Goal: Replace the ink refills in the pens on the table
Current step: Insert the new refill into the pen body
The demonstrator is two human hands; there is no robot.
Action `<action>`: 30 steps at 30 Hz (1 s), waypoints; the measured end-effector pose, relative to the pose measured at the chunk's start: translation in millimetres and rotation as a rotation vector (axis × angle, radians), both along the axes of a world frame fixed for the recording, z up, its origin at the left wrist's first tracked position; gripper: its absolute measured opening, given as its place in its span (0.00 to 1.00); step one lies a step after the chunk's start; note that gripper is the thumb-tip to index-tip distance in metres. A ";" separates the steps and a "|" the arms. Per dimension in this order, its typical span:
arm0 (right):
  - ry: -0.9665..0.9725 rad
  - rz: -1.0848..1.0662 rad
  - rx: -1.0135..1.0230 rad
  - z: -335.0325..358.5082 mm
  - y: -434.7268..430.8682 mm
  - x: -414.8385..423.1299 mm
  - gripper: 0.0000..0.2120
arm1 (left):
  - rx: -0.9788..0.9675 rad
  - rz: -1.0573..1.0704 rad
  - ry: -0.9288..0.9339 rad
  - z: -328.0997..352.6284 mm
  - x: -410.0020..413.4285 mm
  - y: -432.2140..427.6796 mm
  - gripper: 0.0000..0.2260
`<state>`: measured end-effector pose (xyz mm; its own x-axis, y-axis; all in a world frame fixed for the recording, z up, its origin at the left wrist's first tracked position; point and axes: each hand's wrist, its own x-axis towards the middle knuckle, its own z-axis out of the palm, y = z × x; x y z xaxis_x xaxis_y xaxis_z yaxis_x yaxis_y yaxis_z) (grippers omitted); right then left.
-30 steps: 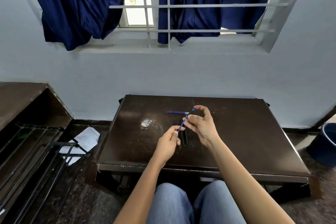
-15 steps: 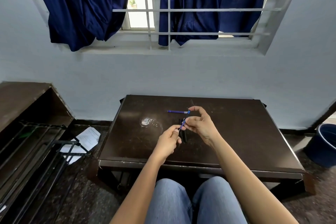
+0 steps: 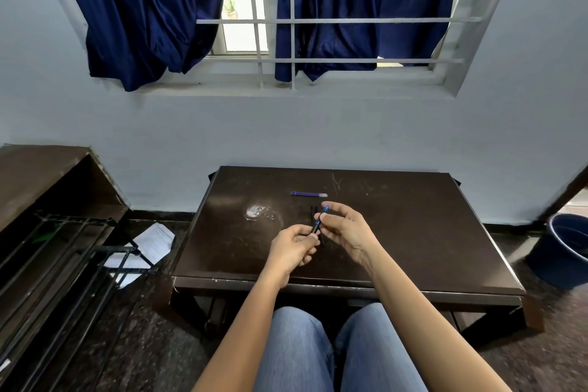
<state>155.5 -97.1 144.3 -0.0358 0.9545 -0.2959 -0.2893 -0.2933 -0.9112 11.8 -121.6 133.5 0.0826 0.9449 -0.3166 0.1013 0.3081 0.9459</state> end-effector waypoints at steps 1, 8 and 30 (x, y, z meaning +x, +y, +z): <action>-0.020 0.005 -0.005 -0.3 -1.2 -0.7 0.12 | -0.003 0.014 -0.007 -0.4 0.6 -1.0 0.05; -0.043 -0.038 -0.024 -0.2 -7.3 -1.8 0.04 | 0.035 0.002 0.144 0.5 7.4 -4.9 0.14; -0.077 0.004 0.003 -2.5 -11.1 4.4 0.02 | -0.077 -0.088 0.013 9.9 6.2 -8.4 0.13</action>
